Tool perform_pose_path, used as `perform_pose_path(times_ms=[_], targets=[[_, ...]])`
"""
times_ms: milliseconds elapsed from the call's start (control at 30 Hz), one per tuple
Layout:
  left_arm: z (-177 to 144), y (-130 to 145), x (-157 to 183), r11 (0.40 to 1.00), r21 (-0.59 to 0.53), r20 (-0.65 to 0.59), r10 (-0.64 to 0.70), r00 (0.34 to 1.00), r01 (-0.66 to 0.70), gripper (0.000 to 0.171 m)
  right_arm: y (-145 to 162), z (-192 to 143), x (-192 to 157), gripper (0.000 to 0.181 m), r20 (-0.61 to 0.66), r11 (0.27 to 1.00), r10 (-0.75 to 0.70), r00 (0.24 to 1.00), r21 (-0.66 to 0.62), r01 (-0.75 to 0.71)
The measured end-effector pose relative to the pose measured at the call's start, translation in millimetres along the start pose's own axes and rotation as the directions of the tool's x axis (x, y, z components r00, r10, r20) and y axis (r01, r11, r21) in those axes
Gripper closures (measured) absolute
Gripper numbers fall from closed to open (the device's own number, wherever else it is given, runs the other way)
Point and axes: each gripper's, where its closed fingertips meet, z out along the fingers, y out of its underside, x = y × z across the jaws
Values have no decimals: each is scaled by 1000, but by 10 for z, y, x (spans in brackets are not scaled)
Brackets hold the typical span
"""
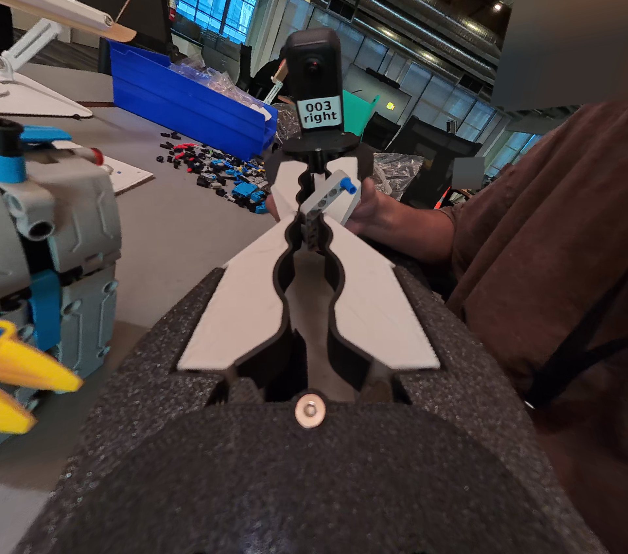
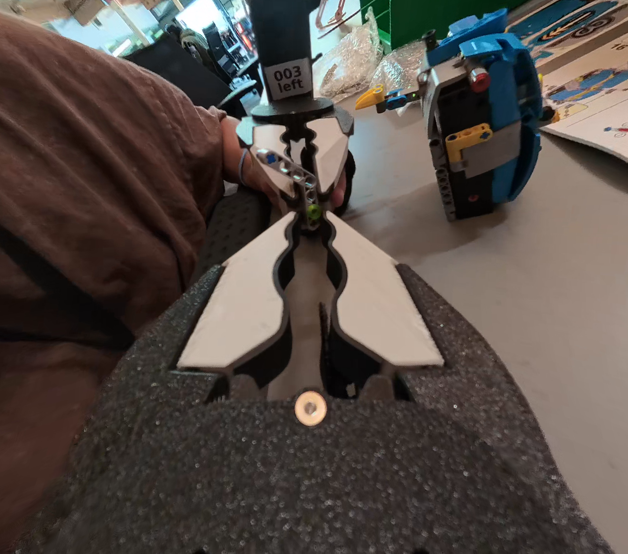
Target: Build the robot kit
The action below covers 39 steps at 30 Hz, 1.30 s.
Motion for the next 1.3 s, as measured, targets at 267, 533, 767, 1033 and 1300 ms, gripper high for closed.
perform_pose_path(times_ms=[267,533,767,1033,1300], targets=[[57,215,-37,976,-145,-18,-166,986,162,163,-246,-290,-23,150,-178,914,-380,908,76,397],[63,206,-112,980,-121,54,-151,987,156,162,-161,-214,14,173,-233,878,-469,852,-21,478],[-13,109,-308,997,-67,233,-33,972,50,139,220,-628,1111,174,-593,979,-160,789,-197,51],[69,132,34,977,-103,120,199,973,-188,146,576,-635,1237,173,-613,946,-107,783,-306,-110],[63,159,145,926,-127,110,369,923,-355,147,282,-1295,909,151,-684,984,-84,725,-173,-49]])
